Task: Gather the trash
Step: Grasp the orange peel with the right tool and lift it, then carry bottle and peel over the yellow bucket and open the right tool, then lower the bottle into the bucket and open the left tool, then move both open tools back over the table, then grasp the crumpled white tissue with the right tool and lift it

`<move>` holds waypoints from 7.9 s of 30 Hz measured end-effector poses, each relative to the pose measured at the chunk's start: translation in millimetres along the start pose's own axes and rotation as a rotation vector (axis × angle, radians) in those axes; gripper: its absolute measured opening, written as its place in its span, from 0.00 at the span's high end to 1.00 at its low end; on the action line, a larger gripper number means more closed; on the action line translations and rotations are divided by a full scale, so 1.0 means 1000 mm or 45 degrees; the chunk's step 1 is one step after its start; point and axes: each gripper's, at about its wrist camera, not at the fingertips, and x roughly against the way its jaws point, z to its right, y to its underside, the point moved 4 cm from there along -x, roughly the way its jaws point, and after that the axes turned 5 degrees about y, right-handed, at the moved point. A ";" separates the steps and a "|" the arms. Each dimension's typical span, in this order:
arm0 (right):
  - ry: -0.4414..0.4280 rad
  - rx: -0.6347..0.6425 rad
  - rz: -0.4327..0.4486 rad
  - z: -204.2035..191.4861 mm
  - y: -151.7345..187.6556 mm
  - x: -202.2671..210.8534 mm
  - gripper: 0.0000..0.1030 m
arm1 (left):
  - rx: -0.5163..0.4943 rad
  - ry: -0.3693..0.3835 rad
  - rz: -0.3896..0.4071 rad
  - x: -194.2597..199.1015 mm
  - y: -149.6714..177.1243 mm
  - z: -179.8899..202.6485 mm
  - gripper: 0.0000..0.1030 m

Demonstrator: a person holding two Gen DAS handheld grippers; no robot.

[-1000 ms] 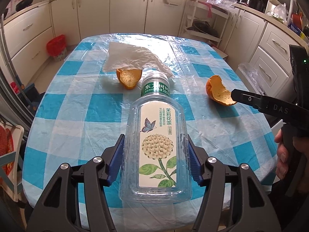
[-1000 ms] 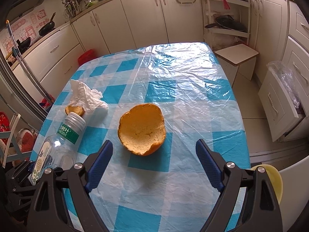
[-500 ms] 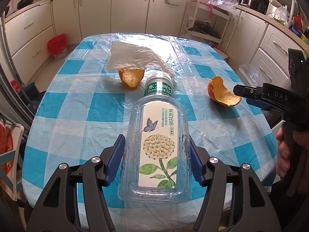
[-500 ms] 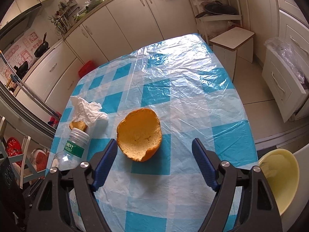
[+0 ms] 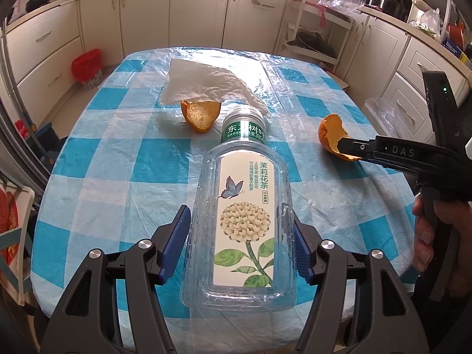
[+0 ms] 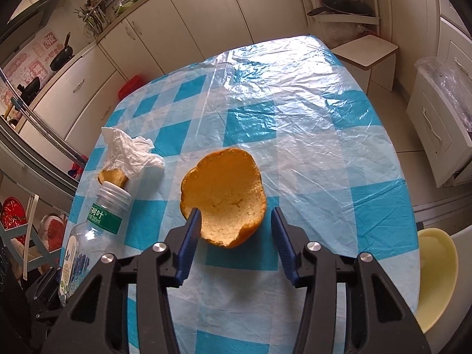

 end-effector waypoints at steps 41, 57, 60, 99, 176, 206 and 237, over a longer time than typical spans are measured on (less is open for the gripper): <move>0.036 0.103 0.078 -0.004 -0.002 0.015 0.94 | -0.021 0.040 0.064 0.012 -0.002 0.012 0.50; 0.095 0.052 0.166 0.035 0.000 0.051 0.94 | -0.098 0.091 0.109 0.026 -0.002 0.049 0.50; 0.118 0.041 0.192 0.046 0.002 0.061 0.94 | -0.116 0.106 0.109 0.027 -0.002 0.058 0.50; 0.608 -0.185 0.288 0.214 0.039 0.166 0.48 | -0.427 0.393 0.047 0.018 0.020 0.237 0.50; 0.229 0.021 0.543 0.053 -0.043 0.116 0.30 | -0.102 0.114 0.113 0.040 0.005 0.102 0.26; -0.159 0.304 0.295 -0.108 -0.060 0.007 0.25 | 0.156 -0.075 0.135 0.031 -0.003 -0.034 0.25; -0.203 0.077 0.033 -0.050 -0.064 -0.029 0.86 | 0.143 -0.158 0.139 -0.057 -0.087 -0.069 0.26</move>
